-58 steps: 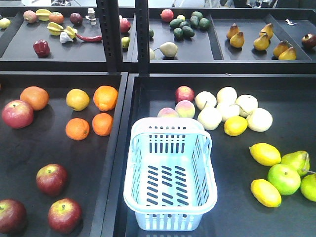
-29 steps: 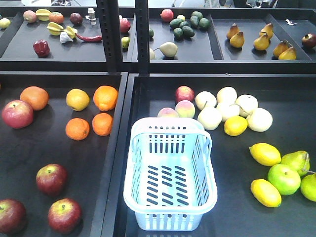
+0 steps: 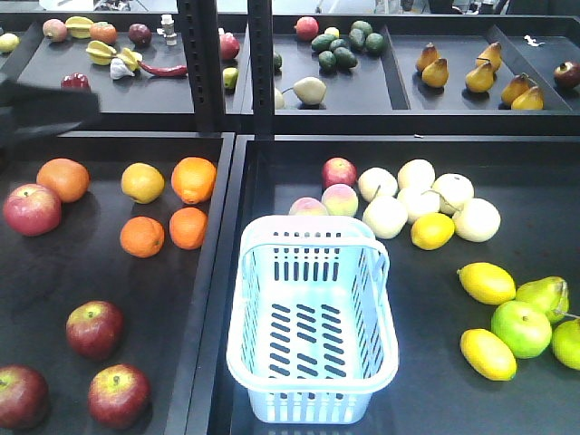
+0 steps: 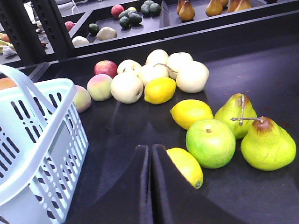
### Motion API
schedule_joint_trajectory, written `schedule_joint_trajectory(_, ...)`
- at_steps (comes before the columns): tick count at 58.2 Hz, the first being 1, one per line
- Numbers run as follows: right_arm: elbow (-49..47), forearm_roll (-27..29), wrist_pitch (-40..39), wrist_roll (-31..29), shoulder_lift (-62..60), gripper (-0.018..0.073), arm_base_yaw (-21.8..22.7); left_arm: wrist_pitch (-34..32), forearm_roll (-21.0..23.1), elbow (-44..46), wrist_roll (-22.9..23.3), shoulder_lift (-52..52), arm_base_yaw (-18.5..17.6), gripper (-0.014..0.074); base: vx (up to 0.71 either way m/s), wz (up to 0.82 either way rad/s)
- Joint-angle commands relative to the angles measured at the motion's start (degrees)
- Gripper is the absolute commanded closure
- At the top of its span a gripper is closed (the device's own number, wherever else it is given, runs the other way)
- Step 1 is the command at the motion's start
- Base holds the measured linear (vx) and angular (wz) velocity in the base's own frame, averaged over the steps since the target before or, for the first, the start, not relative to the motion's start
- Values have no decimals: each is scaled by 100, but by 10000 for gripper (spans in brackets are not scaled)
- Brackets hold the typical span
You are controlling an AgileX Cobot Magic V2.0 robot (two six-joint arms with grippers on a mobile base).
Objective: Pick three apples into basket with both arms
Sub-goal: 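Reach the left gripper over the basket handle and lower onto it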
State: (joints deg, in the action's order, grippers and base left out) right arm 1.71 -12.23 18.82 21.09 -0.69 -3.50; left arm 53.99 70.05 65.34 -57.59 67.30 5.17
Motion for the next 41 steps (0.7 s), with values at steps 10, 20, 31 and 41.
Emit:
schedule_joint_trajectory(10,66,-36,-424,-11,-64,564,20,185,161,1369,-235,1045,-930,126,0,0)
schedule_joint_trajectory(20,66,-36,-424,-11,-64,564,20,199,-555,2091,-550,1788,-1750,126,0,0)
schedule_joint_trajectory(31,66,-36,-424,-11,-64,564,20,44,-1682,2459,-556,2513,-2522,126,0,0)
schedule_joint_trajectory(41,66,-36,-424,-11,-64,564,20,-166,-2362,2465,-549,3050,-2846,126,0,0)
